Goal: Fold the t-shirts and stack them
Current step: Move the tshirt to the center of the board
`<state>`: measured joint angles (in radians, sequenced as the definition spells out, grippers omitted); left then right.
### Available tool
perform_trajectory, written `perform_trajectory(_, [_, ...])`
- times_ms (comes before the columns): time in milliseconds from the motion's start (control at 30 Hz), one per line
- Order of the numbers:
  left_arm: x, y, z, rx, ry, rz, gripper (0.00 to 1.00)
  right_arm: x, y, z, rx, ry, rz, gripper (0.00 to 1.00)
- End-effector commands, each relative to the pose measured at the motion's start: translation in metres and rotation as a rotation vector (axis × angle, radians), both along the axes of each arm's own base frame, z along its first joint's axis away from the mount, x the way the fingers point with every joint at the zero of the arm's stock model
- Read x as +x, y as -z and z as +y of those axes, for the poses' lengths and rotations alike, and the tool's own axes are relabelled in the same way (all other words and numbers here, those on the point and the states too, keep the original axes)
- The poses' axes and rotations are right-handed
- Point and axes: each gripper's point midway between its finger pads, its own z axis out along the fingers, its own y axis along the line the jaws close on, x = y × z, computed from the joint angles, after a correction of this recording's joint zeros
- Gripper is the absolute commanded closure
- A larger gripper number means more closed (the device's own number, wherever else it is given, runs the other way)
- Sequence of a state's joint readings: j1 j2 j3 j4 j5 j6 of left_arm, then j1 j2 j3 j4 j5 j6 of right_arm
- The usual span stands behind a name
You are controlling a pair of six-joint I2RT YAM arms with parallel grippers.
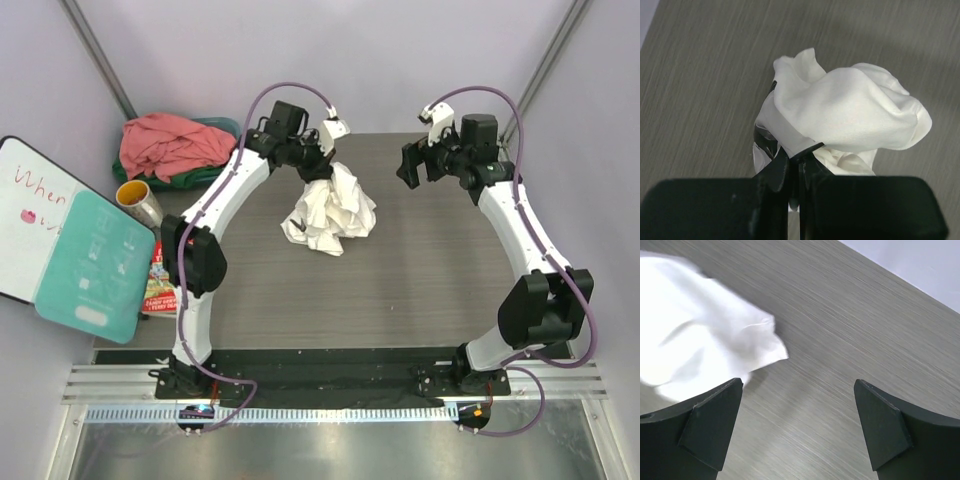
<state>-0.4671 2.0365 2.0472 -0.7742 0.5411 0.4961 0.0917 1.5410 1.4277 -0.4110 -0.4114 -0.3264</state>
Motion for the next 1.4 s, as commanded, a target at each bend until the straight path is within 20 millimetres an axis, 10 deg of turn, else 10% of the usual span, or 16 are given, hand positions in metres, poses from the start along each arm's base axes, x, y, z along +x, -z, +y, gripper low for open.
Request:
perform_trajectory(0, [0.038, -0.065, -0.013, -0.122, -0.073, -0.162, 1.00, -0.019, -0.044, 0.037, 0.133, -0.154, -0.069, 0.00])
perform_trajectory(633, [0.034, -0.069, -0.035, -0.184, -0.055, -0.162, 1.00, 0.017, 0.006, 0.121, 0.185, -0.235, 0.008, 0.05])
perform_trajectory(733, [0.031, -0.072, -0.035, -0.197, -0.060, -0.154, 1.00, 0.022, 0.012, 0.128, 0.186, -0.245, 0.021, 0.26])
perform_trajectory(767, [0.029, -0.070, -0.034, -0.195, -0.059, -0.147, 1.00, 0.024, 0.011, 0.128, 0.180, -0.245, 0.017, 0.63])
perform_trajectory(833, [0.027, -0.068, -0.033, -0.188, -0.054, -0.150, 1.00, 0.032, 0.007, 0.124, 0.157, -0.205, 0.004, 0.99])
perform_trajectory(900, [0.025, -0.061, -0.030, -0.166, -0.051, -0.146, 0.87, 0.041, 0.003, 0.115, 0.101, -0.162, -0.026, 0.99])
perform_trajectory(933, [0.023, -0.058, -0.028, -0.156, -0.047, -0.146, 0.50, 0.044, -0.006, 0.110, 0.076, -0.149, -0.040, 0.99])
perform_trajectory(1033, [0.014, -0.045, -0.018, -0.104, -0.020, -0.142, 0.01, 0.055, -0.029, 0.085, -0.062, -0.075, -0.146, 0.99])
perform_trajectory(1367, [0.007, 0.031, 0.032, 0.024, 0.034, -0.044, 0.00, 0.046, -0.067, 0.033, -0.340, -0.002, -0.309, 0.99])
